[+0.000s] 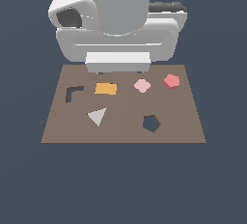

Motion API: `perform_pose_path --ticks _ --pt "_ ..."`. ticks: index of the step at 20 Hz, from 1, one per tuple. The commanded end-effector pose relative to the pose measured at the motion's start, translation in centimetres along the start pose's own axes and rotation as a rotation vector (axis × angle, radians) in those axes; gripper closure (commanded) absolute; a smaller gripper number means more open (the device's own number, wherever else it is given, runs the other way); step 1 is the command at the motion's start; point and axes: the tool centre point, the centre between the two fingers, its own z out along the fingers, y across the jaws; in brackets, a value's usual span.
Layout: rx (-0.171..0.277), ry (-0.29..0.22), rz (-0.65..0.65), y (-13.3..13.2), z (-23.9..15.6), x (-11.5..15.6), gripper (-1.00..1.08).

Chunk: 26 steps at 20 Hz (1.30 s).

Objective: Insert a designated object into the corresponding slot on a board.

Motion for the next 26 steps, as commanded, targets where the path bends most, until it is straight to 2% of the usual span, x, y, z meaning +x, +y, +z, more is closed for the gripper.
perform_pose_path --ticks 1,6,11,26 --pt "0.0 0.0 0.0 0.0 0.0 0.0 -0.92" --pt "0.0 -0.001 0.003 -0.8 0.5 -0.4 -0.92" --pt "-0.002 -0.004 0.011 -3.0 2.2 -1.4 -0.92" --pt "-0.008 -0.02 0.056 -14.6 10.7 -6.3 -0.92"
